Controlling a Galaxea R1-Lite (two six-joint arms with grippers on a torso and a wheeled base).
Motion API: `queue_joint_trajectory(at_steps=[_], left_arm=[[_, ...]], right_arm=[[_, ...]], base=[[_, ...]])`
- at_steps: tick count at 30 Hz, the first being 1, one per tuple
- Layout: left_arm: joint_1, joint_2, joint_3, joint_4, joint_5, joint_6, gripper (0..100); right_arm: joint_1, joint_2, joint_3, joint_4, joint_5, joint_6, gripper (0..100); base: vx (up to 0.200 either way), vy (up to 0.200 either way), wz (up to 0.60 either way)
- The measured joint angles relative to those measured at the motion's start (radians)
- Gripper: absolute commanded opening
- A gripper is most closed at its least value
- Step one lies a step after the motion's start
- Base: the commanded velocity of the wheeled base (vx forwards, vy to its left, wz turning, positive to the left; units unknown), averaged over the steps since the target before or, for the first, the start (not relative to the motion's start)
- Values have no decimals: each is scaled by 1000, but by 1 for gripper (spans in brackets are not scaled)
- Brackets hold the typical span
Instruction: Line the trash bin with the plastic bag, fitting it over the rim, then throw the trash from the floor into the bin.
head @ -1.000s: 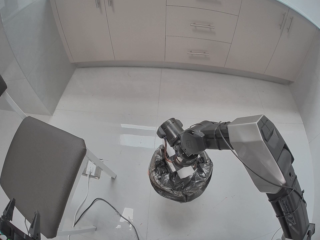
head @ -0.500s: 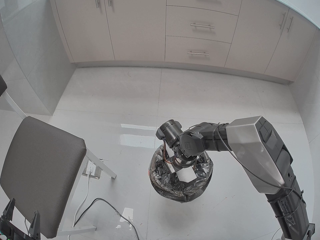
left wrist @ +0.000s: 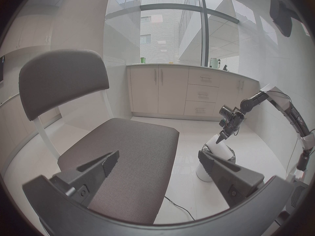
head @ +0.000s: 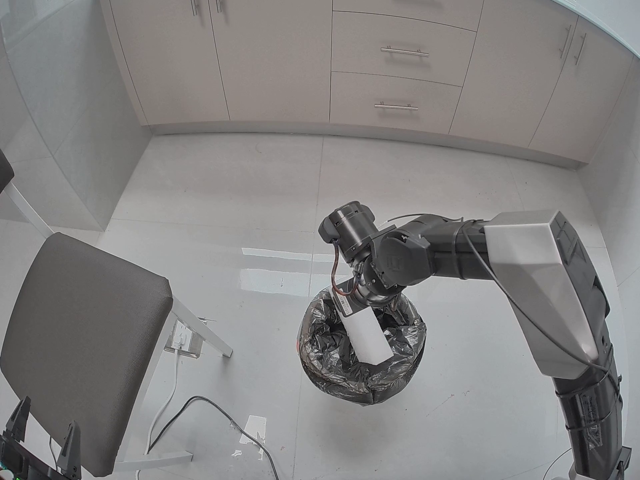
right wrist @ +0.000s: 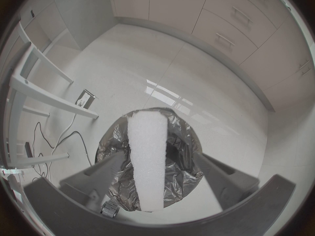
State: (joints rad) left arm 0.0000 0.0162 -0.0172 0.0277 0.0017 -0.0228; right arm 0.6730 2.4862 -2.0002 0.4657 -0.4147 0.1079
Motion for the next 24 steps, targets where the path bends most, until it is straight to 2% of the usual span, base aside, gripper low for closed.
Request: queue_joint_trajectory(at_steps=[9, 24], left_arm=[[0, 0, -1, 0, 0, 0, 100], [0, 0, 0, 0, 0, 0, 100]], right_arm=[[5, -60, 0, -2, -1, 2, 0], [9, -47, 0, -12, -1, 19, 0]], base=[[0, 0, 0], [0, 0, 0]])
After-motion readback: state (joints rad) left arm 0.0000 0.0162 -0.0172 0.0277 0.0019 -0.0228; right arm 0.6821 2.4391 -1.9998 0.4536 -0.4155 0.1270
